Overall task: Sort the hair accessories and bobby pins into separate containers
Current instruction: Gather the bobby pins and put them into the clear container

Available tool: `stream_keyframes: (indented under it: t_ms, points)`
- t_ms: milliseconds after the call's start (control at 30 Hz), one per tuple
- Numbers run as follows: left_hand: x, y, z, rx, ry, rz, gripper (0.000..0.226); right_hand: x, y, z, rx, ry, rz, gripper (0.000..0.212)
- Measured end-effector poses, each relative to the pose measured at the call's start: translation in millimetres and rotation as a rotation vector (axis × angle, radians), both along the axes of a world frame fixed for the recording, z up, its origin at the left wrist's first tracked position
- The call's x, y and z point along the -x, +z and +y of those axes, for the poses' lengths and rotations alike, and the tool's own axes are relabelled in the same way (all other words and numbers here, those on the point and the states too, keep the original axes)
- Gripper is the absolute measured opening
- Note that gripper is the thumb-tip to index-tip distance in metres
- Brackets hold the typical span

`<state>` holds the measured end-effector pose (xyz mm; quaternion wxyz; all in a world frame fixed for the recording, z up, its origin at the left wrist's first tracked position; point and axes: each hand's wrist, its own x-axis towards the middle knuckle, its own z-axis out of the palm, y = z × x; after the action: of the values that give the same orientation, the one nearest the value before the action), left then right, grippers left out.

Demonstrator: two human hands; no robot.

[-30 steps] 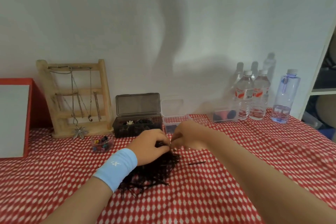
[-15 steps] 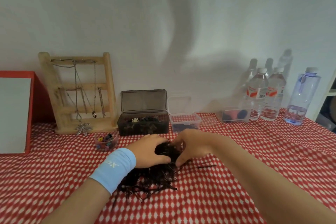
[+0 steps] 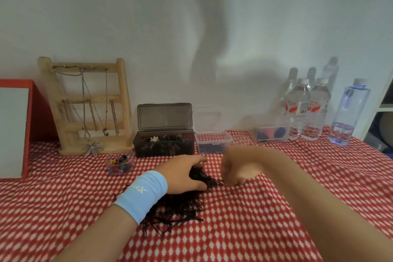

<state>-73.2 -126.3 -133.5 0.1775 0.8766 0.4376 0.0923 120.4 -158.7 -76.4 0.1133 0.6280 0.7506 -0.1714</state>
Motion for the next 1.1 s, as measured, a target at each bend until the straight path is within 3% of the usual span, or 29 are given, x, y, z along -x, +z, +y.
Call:
stream_keyframes:
  t_ms: [100,233,500,667,767,933,1033,1100]
  points:
    - [14.1,6.5,5.6,0.025,0.026,-0.011,0.091,13.4,4.8,8.8,-0.187,0.053,0.092,0.017]
    - [36.7,12.2,16.5,0.118,0.072,0.154,0.100,27.1,-3.4,20.7,-0.260,0.139,0.192,0.025]
    - [36.6,17.9,40.3,0.096,0.037,0.235,0.073,48.2,-11.0,58.5,0.006,0.282,-0.042,0.077]
    - [37.4,15.6,48.4,0.089,0.029,0.173,0.055,54.9,-7.5,70.5,-0.013,0.329,-0.125,0.055]
    - [39.4,11.0,50.6,0.082,0.040,0.108,0.045,53.3,-7.5,70.0,-0.040,0.380,-0.112,0.052]
    - [41.7,8.9,53.2,0.078,0.038,0.045,0.040,49.2,-22.4,66.9,-0.090,0.394,0.022,0.058]
    - [44.1,8.7,53.4,0.108,0.037,-0.014,0.036,37.9,-19.8,68.4,-0.058,0.397,0.162,0.036]
    - [45.5,9.2,53.0,0.125,0.040,-0.042,0.036,32.0,-17.1,68.5,-0.026,0.382,0.213,0.033]
